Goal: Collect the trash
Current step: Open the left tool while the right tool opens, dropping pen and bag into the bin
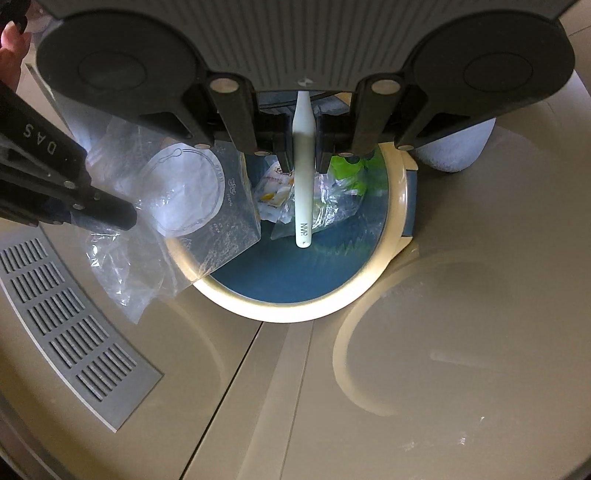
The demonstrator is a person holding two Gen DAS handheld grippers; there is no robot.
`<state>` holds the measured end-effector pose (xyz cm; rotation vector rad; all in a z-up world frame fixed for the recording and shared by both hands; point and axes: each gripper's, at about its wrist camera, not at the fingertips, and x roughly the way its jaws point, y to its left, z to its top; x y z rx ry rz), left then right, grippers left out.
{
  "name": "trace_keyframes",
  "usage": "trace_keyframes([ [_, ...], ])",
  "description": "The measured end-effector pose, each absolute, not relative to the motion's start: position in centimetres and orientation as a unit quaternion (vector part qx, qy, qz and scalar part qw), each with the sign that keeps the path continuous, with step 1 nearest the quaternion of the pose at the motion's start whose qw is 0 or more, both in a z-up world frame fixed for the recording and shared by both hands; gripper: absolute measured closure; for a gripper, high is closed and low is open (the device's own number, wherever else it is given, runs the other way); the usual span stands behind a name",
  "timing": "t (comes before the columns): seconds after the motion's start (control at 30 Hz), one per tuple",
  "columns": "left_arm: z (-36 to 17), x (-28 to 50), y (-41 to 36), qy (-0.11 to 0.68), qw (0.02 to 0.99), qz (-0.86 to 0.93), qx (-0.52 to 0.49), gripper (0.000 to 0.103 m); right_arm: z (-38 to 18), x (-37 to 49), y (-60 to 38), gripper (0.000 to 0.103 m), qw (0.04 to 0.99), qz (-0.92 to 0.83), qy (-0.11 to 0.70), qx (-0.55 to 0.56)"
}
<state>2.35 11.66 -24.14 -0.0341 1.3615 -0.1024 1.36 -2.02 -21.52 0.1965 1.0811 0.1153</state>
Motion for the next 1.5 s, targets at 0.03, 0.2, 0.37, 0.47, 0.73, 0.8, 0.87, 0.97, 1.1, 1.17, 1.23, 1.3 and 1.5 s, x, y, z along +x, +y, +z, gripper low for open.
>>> trace_keyframes([
  [0.03,-24.5,2.7,11.4,0.631,0.774,-0.047,-0.013,0.090,-21.8,1.6,-1.9,0.083,0.850,0.055,0.516,0.093],
  [0.2,-25.9,3.7,11.0,0.646,0.762,-0.039,-0.001,0.090,-22.6,3.2,-0.9,0.083,0.848,0.055,0.520,0.086],
  [0.37,-26.1,4.3,10.8,0.652,0.757,-0.041,0.005,0.056,-23.3,4.3,-0.5,0.081,0.846,0.048,0.523,0.089],
  [0.47,-24.8,3.8,10.9,0.634,0.773,-0.030,0.015,0.001,-23.3,4.7,-0.7,0.064,0.841,0.039,0.530,0.106],
  [0.73,-20.7,0.0,11.8,0.603,0.796,-0.032,0.026,0.000,-21.1,2.5,-2.4,0.040,0.832,0.017,0.534,0.149],
  [0.8,-19.0,-1.8,12.2,0.587,0.808,-0.032,0.025,0.000,-19.7,1.0,-2.6,0.039,0.836,0.024,0.528,0.147],
  [0.87,-17.4,-3.8,12.7,0.574,0.818,-0.032,0.019,0.000,-18.3,-0.7,-2.4,0.036,0.842,0.032,0.520,0.138],
  [0.97,-15.5,-6.6,13.2,0.557,0.830,-0.026,0.015,0.000,-16.5,-3.5,-2.4,0.031,0.852,0.043,0.506,0.123],
  [1.1,-14.2,-9.1,13.2,0.545,0.838,-0.018,0.030,0.000,-14.7,-6.0,-1.6,0.027,0.866,0.065,0.487,0.095],
  [1.17,-13.3,-9.6,13.2,0.533,0.845,-0.011,0.034,0.000,-14.1,-6.7,-0.8,0.025,0.874,0.076,0.473,0.077],
  [1.23,-12.5,-10.2,13.2,0.520,0.853,-0.007,0.038,0.000,-13.5,-7.5,-0.5,0.025,0.882,0.085,0.459,0.065],
  [1.3,-12.0,-10.6,12.8,0.511,0.858,-0.010,0.046,0.000,-12.2,-8.0,-0.4,0.025,0.889,0.090,0.447,0.054],
  [1.5,-10.5,-11.7,11.6,0.484,0.872,-0.021,0.074,0.000,-10.5,-9.8,-0.7,0.025,0.900,0.096,0.423,0.038],
])
